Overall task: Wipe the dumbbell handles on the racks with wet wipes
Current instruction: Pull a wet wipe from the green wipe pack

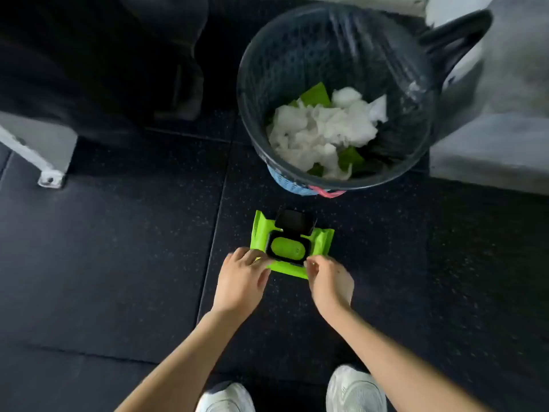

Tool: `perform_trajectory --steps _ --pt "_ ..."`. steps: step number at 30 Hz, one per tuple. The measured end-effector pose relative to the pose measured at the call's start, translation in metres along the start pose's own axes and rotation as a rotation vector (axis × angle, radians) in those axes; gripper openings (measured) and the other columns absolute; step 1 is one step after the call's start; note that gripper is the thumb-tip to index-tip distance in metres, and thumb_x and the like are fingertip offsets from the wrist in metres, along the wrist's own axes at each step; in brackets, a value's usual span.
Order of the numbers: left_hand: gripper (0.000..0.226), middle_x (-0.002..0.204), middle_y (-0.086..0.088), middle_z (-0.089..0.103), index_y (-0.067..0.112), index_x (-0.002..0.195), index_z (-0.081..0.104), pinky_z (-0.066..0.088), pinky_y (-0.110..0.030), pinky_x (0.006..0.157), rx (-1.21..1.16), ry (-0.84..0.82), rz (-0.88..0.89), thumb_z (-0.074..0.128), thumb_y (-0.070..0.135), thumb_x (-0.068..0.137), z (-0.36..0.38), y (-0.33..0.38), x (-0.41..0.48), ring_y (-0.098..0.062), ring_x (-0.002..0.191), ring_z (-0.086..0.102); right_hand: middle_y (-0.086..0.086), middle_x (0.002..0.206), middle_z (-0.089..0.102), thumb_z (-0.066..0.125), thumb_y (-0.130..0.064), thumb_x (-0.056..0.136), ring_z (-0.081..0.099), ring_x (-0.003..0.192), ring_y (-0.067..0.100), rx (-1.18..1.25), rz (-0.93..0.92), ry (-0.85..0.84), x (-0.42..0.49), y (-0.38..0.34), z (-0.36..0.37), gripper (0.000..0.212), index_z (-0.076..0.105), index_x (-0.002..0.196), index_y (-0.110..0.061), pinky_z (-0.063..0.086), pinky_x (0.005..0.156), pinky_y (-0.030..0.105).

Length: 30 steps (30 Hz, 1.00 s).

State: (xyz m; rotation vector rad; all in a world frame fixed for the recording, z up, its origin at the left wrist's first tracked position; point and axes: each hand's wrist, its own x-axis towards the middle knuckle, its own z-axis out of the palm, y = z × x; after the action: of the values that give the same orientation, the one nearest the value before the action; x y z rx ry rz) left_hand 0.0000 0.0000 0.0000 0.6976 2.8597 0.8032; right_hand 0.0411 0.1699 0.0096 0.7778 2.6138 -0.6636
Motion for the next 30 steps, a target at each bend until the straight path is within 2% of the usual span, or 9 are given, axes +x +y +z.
perform_trajectory --steps 3,5,9,12,15,17,23,27,30 --pt "0.017 0.094 0.004 0.069 0.019 0.086 0.075 0.048 -0.033 0.072 0.094 0.079 0.199 0.058 0.024 0.083 0.041 -0.028 0.015 -0.021 0.087 0.057 0.003 0.083 0.072 0.070 -0.026 0.084 0.067 0.075 0.025 0.012 -0.064 0.214 0.025 0.006 0.036 0.014 0.073 0.094 -0.017 0.043 0.055 0.028" --pt "0.023 0.098 0.003 0.067 0.018 0.089 0.073 0.046 -0.033 0.075 0.070 0.100 0.226 0.053 0.027 0.086 0.062 -0.041 0.023 -0.019 0.090 0.052 0.001 0.065 0.068 0.083 -0.023 0.069 0.064 0.054 0.022 -0.023 -0.178 0.356 0.038 0.013 0.054 0.015 0.074 0.078 -0.016 0.038 0.045 0.023" --pt "0.029 0.100 0.001 0.063 0.015 0.100 0.071 0.049 -0.036 0.077 -0.003 0.119 0.135 0.053 0.032 0.085 0.085 -0.042 0.022 -0.021 0.089 0.052 -0.004 0.057 0.062 0.088 -0.029 0.059 0.056 0.045 0.018 -0.157 -0.340 0.431 0.041 0.028 0.059 0.024 0.074 0.075 -0.019 0.037 0.041 0.022" --pt "0.034 0.102 0.003 0.060 0.017 0.103 0.071 0.046 -0.035 0.081 -0.031 0.113 0.056 0.052 0.038 0.084 0.088 -0.036 0.020 -0.019 0.093 0.051 -0.007 0.061 0.064 0.086 -0.031 0.063 0.058 0.052 0.016 -0.206 -0.308 0.379 0.041 0.019 0.050 0.023 0.072 0.080 -0.023 0.032 0.046 0.021" --pt "0.031 0.101 0.006 0.058 0.019 0.103 0.070 0.046 -0.035 0.079 -0.026 0.127 0.054 0.058 0.038 0.081 0.087 -0.036 0.021 -0.017 0.092 0.050 -0.007 0.086 0.069 0.060 -0.037 0.090 0.062 0.077 0.015 -0.182 -0.202 0.170 0.046 0.012 0.042 0.017 0.065 0.104 -0.028 0.032 0.059 0.025" --pt "0.032 0.100 0.007 0.055 0.020 0.104 0.070 0.047 -0.035 0.076 0.009 0.112 0.077 0.056 0.039 0.082 0.083 -0.035 0.022 -0.017 0.089 0.051 -0.008 0.092 0.070 0.055 -0.038 0.093 0.062 0.083 0.013 -0.148 -0.130 0.086 0.048 0.012 0.037 0.017 0.064 0.105 -0.031 0.032 0.061 0.025" --pt "0.031 0.098 0.000 0.060 0.018 0.100 0.073 0.049 -0.040 0.075 0.023 0.094 -0.053 0.081 0.017 0.071 0.084 -0.018 0.017 -0.026 0.086 0.058 -0.006 0.098 0.070 0.050 -0.030 0.096 0.061 0.084 0.013 -0.114 -0.050 0.091 0.043 0.008 0.044 0.017 0.065 0.102 -0.026 0.034 0.063 0.025" --pt "0.025 0.100 0.001 0.061 0.017 0.098 0.073 0.046 -0.038 0.078 -0.002 0.088 -0.051 0.078 0.024 0.075 0.086 -0.023 0.017 -0.026 0.089 0.059 -0.007 0.100 0.069 0.050 -0.039 0.095 0.062 0.086 0.013 -0.081 -0.063 0.151 0.037 0.010 0.046 0.024 0.061 0.114 -0.028 0.032 0.061 0.025" --pt "0.024 0.100 0.001 0.063 0.014 0.096 0.073 0.045 -0.038 0.078 -0.033 0.091 -0.083 0.077 0.023 0.074 0.085 -0.021 0.017 -0.027 0.089 0.059 -0.004 0.101 0.069 0.053 -0.035 0.094 0.059 0.083 0.014 0.046 -0.023 0.132 0.032 0.007 0.048 0.023 0.061 0.113 -0.025 0.032 0.059 0.019"
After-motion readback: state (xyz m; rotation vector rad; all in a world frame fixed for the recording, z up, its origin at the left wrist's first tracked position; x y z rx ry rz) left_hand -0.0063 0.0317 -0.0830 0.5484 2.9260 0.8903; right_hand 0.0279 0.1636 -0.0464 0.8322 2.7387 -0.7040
